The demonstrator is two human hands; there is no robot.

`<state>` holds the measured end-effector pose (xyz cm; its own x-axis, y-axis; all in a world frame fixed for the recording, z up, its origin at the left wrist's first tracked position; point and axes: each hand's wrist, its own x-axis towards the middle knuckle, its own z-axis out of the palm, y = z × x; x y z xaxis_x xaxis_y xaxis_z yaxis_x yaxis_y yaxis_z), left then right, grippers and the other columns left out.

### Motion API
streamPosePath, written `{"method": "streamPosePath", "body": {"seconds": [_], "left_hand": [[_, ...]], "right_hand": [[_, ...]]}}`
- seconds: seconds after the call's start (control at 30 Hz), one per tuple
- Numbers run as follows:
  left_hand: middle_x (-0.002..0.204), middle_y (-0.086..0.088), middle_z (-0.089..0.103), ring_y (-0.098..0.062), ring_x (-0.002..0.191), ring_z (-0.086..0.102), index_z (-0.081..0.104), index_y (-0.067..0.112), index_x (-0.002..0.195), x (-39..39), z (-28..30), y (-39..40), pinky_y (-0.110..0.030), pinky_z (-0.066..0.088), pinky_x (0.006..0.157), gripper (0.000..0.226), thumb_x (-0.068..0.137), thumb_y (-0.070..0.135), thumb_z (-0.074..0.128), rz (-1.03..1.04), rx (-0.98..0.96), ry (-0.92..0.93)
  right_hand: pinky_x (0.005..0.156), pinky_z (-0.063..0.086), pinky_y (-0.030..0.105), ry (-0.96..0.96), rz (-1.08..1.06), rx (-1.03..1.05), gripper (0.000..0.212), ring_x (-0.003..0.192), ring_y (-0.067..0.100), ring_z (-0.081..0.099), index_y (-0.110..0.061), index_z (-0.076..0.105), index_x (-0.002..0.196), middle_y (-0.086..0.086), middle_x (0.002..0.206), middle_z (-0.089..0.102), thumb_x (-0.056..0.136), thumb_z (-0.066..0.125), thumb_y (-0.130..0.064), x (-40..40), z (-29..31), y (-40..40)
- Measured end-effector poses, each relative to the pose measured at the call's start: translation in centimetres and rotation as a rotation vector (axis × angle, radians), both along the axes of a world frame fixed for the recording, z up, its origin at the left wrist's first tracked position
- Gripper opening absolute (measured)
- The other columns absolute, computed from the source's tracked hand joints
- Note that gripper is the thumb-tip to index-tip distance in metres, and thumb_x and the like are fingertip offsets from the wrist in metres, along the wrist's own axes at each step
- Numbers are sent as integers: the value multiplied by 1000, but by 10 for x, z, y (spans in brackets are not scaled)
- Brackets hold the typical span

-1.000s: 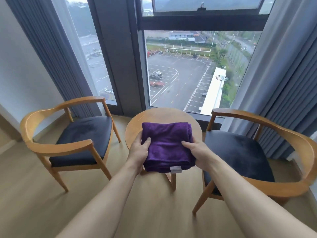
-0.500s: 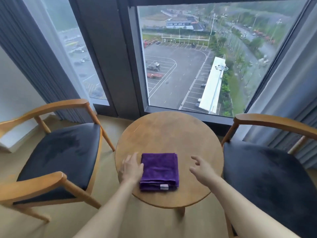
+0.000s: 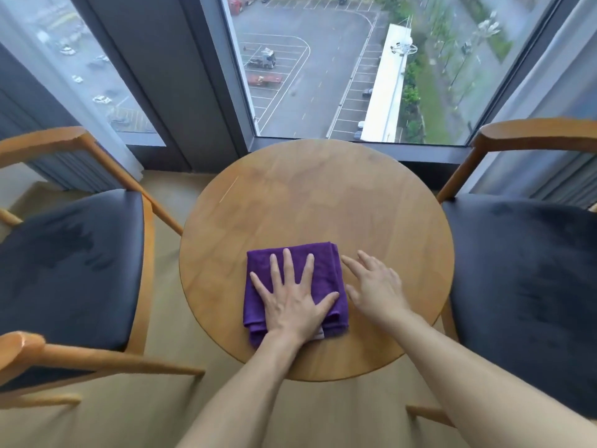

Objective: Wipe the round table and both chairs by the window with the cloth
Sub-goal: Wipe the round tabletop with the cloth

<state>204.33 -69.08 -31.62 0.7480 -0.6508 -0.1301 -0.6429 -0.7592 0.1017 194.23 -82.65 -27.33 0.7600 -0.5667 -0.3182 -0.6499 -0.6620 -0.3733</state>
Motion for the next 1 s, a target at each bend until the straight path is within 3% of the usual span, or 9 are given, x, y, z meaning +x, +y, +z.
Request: {"method": "streamPosePath", "body": {"seconds": [0.17, 0.37, 0.57, 0.7, 0.83, 0.9, 1.0], "left_hand": [[168, -8, -4, -36, 153, -10, 6, 42, 157, -4, 0, 2, -76, -8, 109, 89, 80, 84, 15, -25, -18, -17], [168, -9, 5, -37, 153, -4, 16, 41, 157, -19, -6, 10, -77, -8, 108, 90, 79, 86, 21, -94, -66, -70], [168, 3, 4, -28, 154, -3, 14, 52, 153, -1, -7, 38, -76, -5, 109, 76, 83, 79, 25, -126, -47, -68], [168, 8, -2, -23, 154, -5, 8, 55, 153, 72, 0, 78, -75, -2, 112, 71, 88, 78, 23, 134, 18, -38], [168, 2, -6, -27, 154, -12, 3, 47, 156, 110, 2, 81, -75, -2, 112, 72, 92, 76, 18, 349, -8, 53], [168, 0, -7, -28, 153, -13, 1, 44, 157, 93, -2, 60, -74, -5, 112, 74, 91, 76, 13, 326, -3, -3], [168, 2, -9, -26, 153, -15, 2, 45, 157, 46, -4, 23, -73, -10, 111, 76, 88, 77, 11, 108, -12, -21]], "right_hand": [[123, 10, 45, 29, -2, -43, 50, 152, 16, 6, -44, 26, 151, -6, 166, 11, 102, 39, -42, 4, -14, 7], [123, 5, 46, 27, 36, -155, 51, 153, 17, 0, -41, 13, 156, -6, 166, 3, 105, 24, -40, -3, -28, 14], [123, 5, 44, 62, 121, -203, 56, 153, 15, -4, -39, 2, 157, -8, 166, -5, 105, 23, -40, -11, -33, 6], [123, 0, 46, 96, 162, -177, 57, 152, 12, -8, -39, -1, 157, -11, 165, -9, 105, 24, -40, -14, -30, -4], [123, 0, 46, 93, 175, -133, 58, 152, 10, -9, -35, 1, 157, -12, 165, -10, 106, 26, -37, -14, -27, -9], [124, 0, 45, 92, 186, -125, 58, 152, 10, -9, -35, 1, 158, -13, 165, -9, 106, 26, -37, -14, -27, -11], [124, 1, 44, 79, 187, -135, 59, 152, 10, -8, -35, 1, 158, -13, 165, -9, 105, 28, -37, -16, -28, -11]]}}
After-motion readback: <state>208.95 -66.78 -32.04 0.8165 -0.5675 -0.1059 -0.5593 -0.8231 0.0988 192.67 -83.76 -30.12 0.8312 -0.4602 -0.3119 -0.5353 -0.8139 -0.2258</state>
